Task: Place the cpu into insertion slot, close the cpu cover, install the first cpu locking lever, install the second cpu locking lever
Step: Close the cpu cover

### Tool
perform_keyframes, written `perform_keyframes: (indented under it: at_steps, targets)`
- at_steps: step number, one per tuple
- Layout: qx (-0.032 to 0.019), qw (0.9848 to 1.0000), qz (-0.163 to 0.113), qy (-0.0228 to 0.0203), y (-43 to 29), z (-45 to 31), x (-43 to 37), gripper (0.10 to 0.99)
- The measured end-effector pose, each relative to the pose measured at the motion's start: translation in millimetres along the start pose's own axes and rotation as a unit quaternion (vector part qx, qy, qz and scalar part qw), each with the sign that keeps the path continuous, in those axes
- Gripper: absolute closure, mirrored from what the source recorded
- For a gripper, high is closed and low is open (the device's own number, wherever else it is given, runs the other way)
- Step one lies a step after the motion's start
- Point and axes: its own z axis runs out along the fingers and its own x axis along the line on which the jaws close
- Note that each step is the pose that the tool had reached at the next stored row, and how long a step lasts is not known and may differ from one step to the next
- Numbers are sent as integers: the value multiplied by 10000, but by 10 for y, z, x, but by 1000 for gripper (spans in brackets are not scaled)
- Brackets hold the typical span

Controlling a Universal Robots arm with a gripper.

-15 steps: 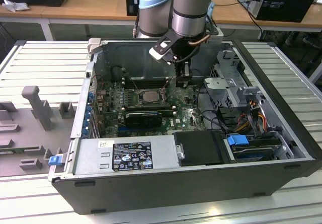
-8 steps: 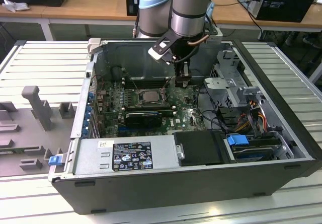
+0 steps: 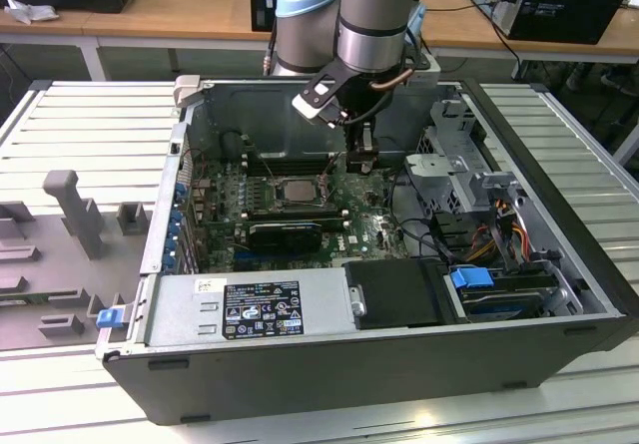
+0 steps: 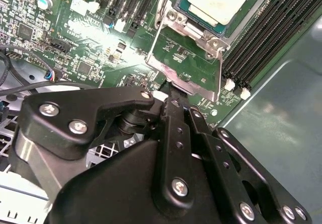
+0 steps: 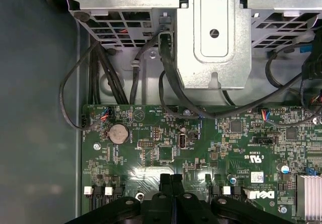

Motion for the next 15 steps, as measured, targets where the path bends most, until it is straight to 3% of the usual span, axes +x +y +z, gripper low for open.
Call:
perform_keyframes:
  at_steps: [15]
  targets:
    - [0, 10000, 0, 0, -67, -2, 0, 980]
